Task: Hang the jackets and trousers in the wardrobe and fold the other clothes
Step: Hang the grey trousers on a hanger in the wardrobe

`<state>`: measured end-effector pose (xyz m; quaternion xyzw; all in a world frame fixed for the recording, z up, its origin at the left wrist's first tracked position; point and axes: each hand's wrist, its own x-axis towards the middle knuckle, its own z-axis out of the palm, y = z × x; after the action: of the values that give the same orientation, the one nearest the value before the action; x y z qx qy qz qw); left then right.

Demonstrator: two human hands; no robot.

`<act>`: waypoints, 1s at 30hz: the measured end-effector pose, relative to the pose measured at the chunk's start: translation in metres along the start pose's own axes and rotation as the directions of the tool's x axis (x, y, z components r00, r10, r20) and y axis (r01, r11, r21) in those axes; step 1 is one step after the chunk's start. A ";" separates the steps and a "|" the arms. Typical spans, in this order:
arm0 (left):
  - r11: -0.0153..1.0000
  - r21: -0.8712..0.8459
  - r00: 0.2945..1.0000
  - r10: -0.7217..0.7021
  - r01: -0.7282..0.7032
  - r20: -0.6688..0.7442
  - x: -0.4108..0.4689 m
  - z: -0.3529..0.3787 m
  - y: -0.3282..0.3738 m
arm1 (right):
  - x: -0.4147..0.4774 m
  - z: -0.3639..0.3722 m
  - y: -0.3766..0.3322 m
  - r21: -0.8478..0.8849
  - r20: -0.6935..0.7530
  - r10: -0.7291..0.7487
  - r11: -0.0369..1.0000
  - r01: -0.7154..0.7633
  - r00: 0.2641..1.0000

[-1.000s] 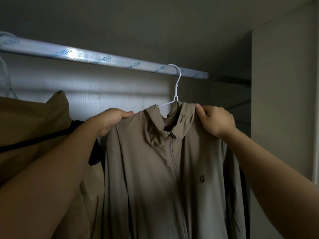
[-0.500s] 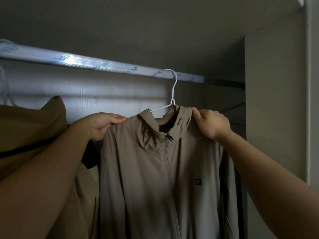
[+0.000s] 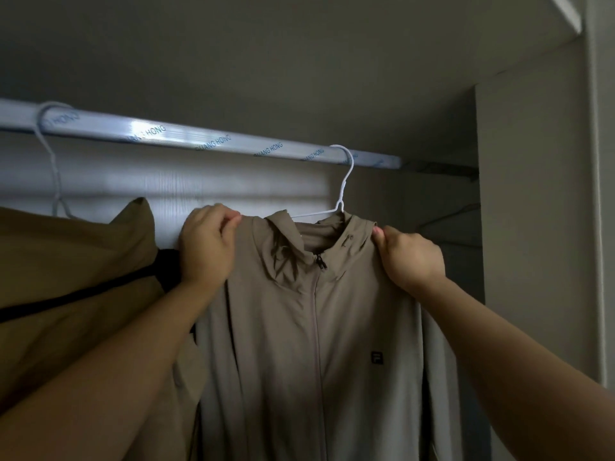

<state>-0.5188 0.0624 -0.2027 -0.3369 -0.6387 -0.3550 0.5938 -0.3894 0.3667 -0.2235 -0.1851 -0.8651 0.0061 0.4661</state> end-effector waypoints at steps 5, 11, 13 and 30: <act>0.974 0.198 0.994 0.110 -0.112 0.017 -0.044 -0.009 -0.004 | -0.003 -0.005 -0.003 0.023 0.008 0.027 0.999 -0.027 1.000; 0.912 -0.214 0.930 -0.313 0.351 0.194 -0.013 -0.003 -0.006 | -0.014 -0.005 -0.003 0.151 0.093 0.037 0.987 -0.051 0.995; 0.705 -0.373 0.797 -0.516 0.603 0.314 -0.005 0.000 -0.011 | -0.021 -0.004 0.004 0.192 0.115 0.086 0.976 -0.107 0.990; 0.083 -0.232 0.243 -0.475 0.969 0.846 -0.019 -0.009 -0.042 | -0.065 0.011 0.057 0.626 0.147 0.533 0.602 -0.495 0.834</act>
<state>-0.5489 0.0327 -0.2238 -0.2345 -0.6420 -0.7197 -0.1219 -0.3482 0.4005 -0.2928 -0.2552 -0.7061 0.4294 0.5019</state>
